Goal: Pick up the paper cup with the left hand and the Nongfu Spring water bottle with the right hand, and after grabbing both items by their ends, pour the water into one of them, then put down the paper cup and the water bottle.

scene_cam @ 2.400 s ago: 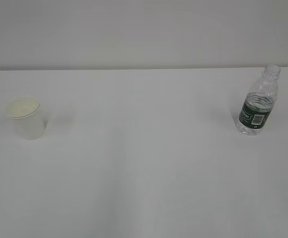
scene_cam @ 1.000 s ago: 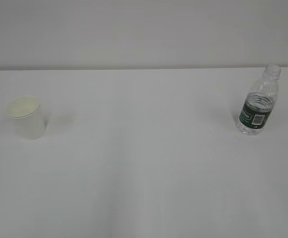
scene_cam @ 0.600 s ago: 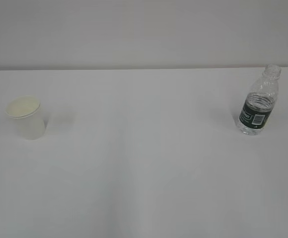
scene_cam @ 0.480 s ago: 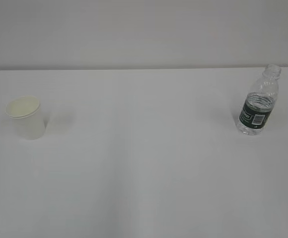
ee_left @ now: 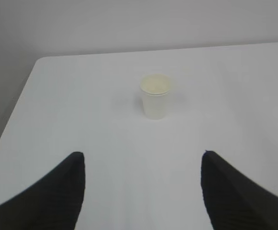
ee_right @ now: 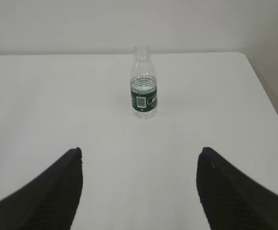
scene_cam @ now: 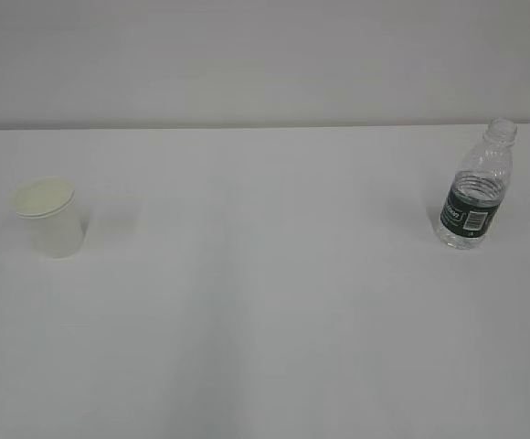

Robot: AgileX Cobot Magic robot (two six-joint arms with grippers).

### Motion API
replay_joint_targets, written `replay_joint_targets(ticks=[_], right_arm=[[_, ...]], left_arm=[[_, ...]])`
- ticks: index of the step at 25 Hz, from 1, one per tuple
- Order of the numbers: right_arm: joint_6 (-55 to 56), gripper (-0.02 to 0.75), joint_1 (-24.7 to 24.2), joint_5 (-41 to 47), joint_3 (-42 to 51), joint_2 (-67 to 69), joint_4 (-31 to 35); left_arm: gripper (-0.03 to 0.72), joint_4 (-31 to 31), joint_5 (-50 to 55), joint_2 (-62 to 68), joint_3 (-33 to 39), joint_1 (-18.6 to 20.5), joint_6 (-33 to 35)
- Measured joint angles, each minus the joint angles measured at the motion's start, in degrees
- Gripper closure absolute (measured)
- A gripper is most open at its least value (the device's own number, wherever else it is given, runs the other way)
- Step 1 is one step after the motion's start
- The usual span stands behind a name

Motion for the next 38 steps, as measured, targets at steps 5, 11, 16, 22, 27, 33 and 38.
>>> replay_joint_targets(ticks=[5, 11, 16, 22, 27, 33, 38], right_arm=[[-0.28, 0.183, 0.00, 0.00, -1.58, 3.06, 0.28], [-1.14, 0.183, 0.00, -0.79, -1.58, 6.21, 1.28], [-1.65, 0.183, 0.00, -1.68, -1.58, 8.37, 1.28], [-2.46, 0.183, 0.00, -4.48, -1.58, 11.05, 1.28], [-3.66, 0.183, 0.00, -9.47, -1.12, 11.44, 2.12], [-6.08, 0.183, 0.00, -15.66, 2.87, 11.64, 3.82], [-7.02, 0.183, 0.00, -22.08, 6.04, 11.66, 4.13]], left_arm=[[0.148, 0.00, -0.26, 4.05, -2.27, 0.00, 0.02], [0.148, 0.05, -2.71, 7.62, -2.27, 0.00, 0.02], [0.148, 0.13, -4.23, 9.38, -2.30, 0.00, 0.02], [0.148, 0.13, -8.74, 12.93, -2.30, 0.00, 0.02], [0.148, -1.28, -15.28, 13.64, -2.30, 0.00, 0.02], [0.148, -1.61, -22.50, 13.64, 4.96, 0.00, 0.02], [0.148, -2.06, -29.16, 13.73, 9.77, 0.00, 0.11]])
